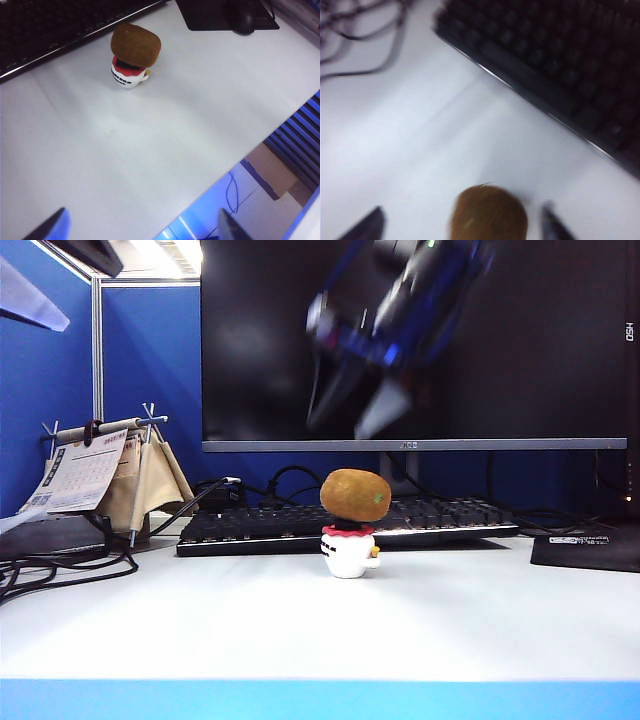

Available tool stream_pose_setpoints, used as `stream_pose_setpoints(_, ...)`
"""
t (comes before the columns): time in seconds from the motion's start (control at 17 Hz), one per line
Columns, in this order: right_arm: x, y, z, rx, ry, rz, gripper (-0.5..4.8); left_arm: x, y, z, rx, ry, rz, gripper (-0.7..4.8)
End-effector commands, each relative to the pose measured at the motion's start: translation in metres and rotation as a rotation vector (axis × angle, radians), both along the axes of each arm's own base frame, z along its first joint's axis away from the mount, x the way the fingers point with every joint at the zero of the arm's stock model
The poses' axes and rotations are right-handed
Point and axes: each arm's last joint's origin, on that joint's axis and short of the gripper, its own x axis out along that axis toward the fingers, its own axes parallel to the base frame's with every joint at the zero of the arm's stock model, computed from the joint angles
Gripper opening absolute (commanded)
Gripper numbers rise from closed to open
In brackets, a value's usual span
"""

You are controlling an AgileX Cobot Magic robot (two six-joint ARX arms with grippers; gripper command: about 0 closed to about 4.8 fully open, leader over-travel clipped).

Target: Place the kiwi on top of the doll with a flat head.

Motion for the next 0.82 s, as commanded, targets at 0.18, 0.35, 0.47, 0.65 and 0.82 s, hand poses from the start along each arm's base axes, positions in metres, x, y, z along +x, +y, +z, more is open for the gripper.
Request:
stream_pose_setpoints(0.18, -0.059, -0.028, 0.092, 0.135, -0.231, 0.041, 3.31, -0.009, 0.011, 0.01, -0.009, -0.122, 0.116, 2.97)
stream_pose_setpoints(0.35, -0.113, -0.054, 0.115, 0.186, -0.301, 0.027, 2.81, -0.021, 0.022, -0.009, -0.112, -0.111, 0.238, 2.24)
stream_pose_setpoints(0.47, -0.144, -0.07, 0.116, 0.211, -0.338, 0.006, 2.59, -0.026, 0.026, -0.039, -0.127, -0.074, 0.26, 0.94)
stream_pose_setpoints(0.65, -0.2, -0.1, 0.103, 0.266, -0.462, -0.102, 1.96, -0.029, 0.029, -0.075, -0.168, -0.035, 0.297, 0.52)
stream_pose_setpoints(0.82, -0.24, -0.123, 0.08, 0.313, -0.542, -0.212, 1.67, -0.025, 0.029, -0.09, -0.157, -0.098, 0.391, 0.46)
